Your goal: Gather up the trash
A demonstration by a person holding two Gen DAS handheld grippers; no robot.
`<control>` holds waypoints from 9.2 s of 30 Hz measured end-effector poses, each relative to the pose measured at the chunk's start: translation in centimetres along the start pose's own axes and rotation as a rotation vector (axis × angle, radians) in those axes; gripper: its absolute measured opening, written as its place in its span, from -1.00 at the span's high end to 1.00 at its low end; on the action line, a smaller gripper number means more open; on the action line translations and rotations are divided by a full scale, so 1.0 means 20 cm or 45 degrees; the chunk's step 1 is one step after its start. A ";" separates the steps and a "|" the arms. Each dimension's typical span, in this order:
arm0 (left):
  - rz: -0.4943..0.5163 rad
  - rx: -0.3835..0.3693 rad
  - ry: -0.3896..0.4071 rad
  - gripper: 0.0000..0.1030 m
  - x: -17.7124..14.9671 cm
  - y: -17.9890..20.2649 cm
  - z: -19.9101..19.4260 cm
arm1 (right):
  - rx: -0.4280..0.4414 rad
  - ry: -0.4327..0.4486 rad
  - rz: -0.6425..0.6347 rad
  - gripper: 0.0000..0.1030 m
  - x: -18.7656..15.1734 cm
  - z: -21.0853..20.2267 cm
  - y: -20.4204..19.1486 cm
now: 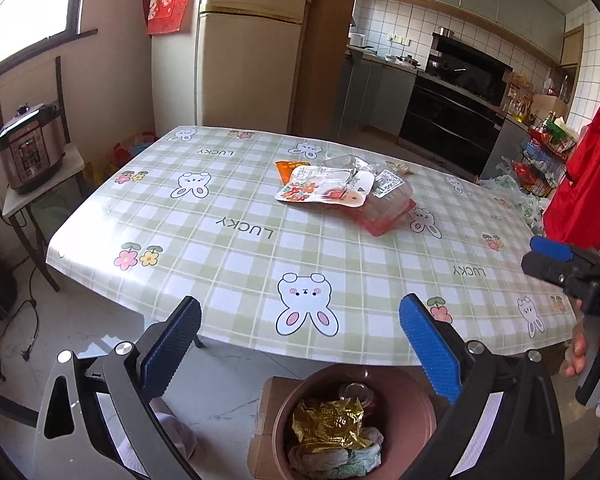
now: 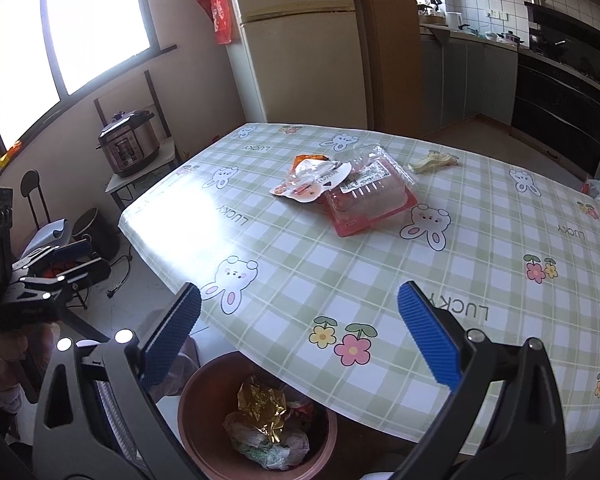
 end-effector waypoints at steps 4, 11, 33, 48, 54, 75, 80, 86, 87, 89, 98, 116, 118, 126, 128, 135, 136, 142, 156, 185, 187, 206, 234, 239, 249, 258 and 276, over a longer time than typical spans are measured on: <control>-0.050 -0.026 -0.003 -0.89 0.13 -0.03 0.15 | -0.018 -0.026 0.020 -0.89 0.04 0.13 0.07; -0.184 -0.098 -0.082 -0.60 0.28 -0.07 0.57 | -0.041 -0.069 0.043 -0.89 0.13 0.38 0.20; -1.134 -0.422 -0.007 -0.21 0.37 -0.39 1.41 | -0.074 -0.162 0.082 -0.89 0.21 0.85 0.47; -0.975 -0.489 0.084 0.76 0.46 -0.32 1.28 | -0.080 -0.165 0.022 -0.89 0.24 0.91 0.43; -0.743 -0.510 0.111 0.87 0.56 -0.21 1.07 | -0.056 -0.156 0.022 -0.89 0.28 0.93 0.39; -0.495 -0.232 0.189 0.87 0.39 -0.40 0.61 | 0.008 -0.230 0.318 -0.56 0.48 1.29 0.13; -0.515 -0.225 0.192 0.87 0.34 -0.44 0.58 | -0.125 -0.260 0.442 -0.42 0.49 1.38 0.12; -0.497 -0.232 0.204 0.87 0.33 -0.43 0.56 | -0.234 -0.264 0.497 -0.43 0.50 1.45 0.10; -0.493 -0.231 0.207 0.87 0.32 -0.43 0.56 | -0.248 -0.259 0.488 -0.43 0.51 1.45 0.10; -0.505 -0.240 0.206 0.87 0.32 -0.42 0.56 | -0.257 -0.260 0.498 -0.44 0.52 1.46 0.09; -0.531 -0.243 0.206 0.87 0.29 -0.43 0.56 | -0.180 -0.139 0.434 0.01 0.58 1.32 0.07; -0.477 -0.219 0.204 0.87 0.29 -0.37 0.43 | -0.055 -0.037 0.371 0.14 0.57 0.98 0.02; -0.459 -0.212 0.205 0.87 0.29 -0.36 0.39 | -0.047 -0.013 0.356 0.14 0.57 0.90 0.02; -0.396 -0.188 0.219 0.87 0.27 -0.30 0.18 | -0.014 0.082 0.262 0.14 0.55 0.57 -0.03; -0.385 -0.188 0.221 0.87 0.26 -0.28 0.11 | 0.000 0.097 0.245 0.14 0.54 0.49 -0.05; -0.354 -0.171 0.242 0.87 0.19 -0.20 -0.12 | 0.063 0.139 0.204 0.14 0.43 0.19 -0.11; -0.354 -0.170 0.246 0.87 0.18 -0.19 -0.15 | 0.072 0.144 0.201 0.14 0.40 0.14 -0.12; -0.336 -0.173 0.275 0.87 0.09 -0.10 -0.34 | 0.097 0.166 0.159 0.14 0.24 -0.08 -0.16; -0.286 -0.200 0.323 0.87 -0.04 0.04 -0.59 | 0.107 0.134 0.087 0.14 -0.10 -0.38 -0.25; -0.266 -0.299 0.219 0.87 -0.10 0.09 -0.51 | -0.005 0.058 0.073 -0.89 -0.08 -0.30 -0.21; -0.254 -0.313 0.208 0.87 -0.10 0.12 -0.51 | -0.032 0.085 0.049 -0.89 -0.06 -0.32 -0.19; -0.137 -0.468 -0.016 0.86 -0.22 0.36 -0.36 | -0.090 0.124 0.093 -0.89 0.00 -0.32 -0.02; -0.132 -0.429 -0.134 -0.49 -0.32 0.31 -0.20 | -0.104 0.096 0.121 -0.89 -0.04 -0.28 0.01; -0.126 -0.341 -0.089 -0.79 -0.28 0.22 -0.24 | -0.109 0.089 0.125 -0.89 -0.04 -0.27 0.02; -0.142 -0.124 -0.060 -0.89 -0.25 0.04 -0.25 | -0.115 0.073 0.109 -0.89 -0.07 -0.22 0.04; -0.167 -0.031 -0.053 -0.89 -0.20 -0.09 -0.18 | -0.130 0.027 0.102 -0.89 -0.11 -0.09 0.10; -0.143 -0.014 -0.092 -0.88 0.02 -0.12 0.09 | -0.118 -0.054 0.116 -0.89 -0.05 0.17 0.25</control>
Point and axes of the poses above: each gripper's, at about its wrist camera, not at the fingertips, and z roughly the way its jaws point, y to its right, x to its top, the point moved 7 cm from there along z, roughly the way its jaws point, and after that the axes turned 15 degrees about -x, right-handed, at the moved point
